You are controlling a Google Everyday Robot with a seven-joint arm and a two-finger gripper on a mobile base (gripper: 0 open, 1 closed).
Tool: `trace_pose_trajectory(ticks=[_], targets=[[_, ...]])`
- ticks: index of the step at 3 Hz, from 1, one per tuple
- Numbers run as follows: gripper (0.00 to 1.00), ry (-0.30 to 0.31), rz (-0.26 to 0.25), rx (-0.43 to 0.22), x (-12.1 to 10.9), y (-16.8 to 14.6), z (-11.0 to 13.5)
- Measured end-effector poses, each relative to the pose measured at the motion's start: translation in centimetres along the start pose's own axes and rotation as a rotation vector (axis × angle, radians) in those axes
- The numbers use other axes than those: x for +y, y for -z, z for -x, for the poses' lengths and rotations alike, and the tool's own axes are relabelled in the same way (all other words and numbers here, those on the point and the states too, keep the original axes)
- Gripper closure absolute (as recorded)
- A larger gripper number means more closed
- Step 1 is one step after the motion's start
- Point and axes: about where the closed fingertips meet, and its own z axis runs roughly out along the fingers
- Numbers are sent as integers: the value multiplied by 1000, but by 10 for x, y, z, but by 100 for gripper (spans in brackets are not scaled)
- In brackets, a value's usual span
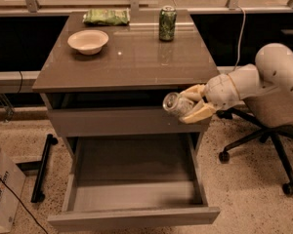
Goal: Pick 7up can from middle drawer and place on counter
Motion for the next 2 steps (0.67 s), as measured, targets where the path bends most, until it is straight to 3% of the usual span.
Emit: trace_pose_trajectory(ticks=[2], targets=[[100, 20, -21, -3, -7, 10, 7]])
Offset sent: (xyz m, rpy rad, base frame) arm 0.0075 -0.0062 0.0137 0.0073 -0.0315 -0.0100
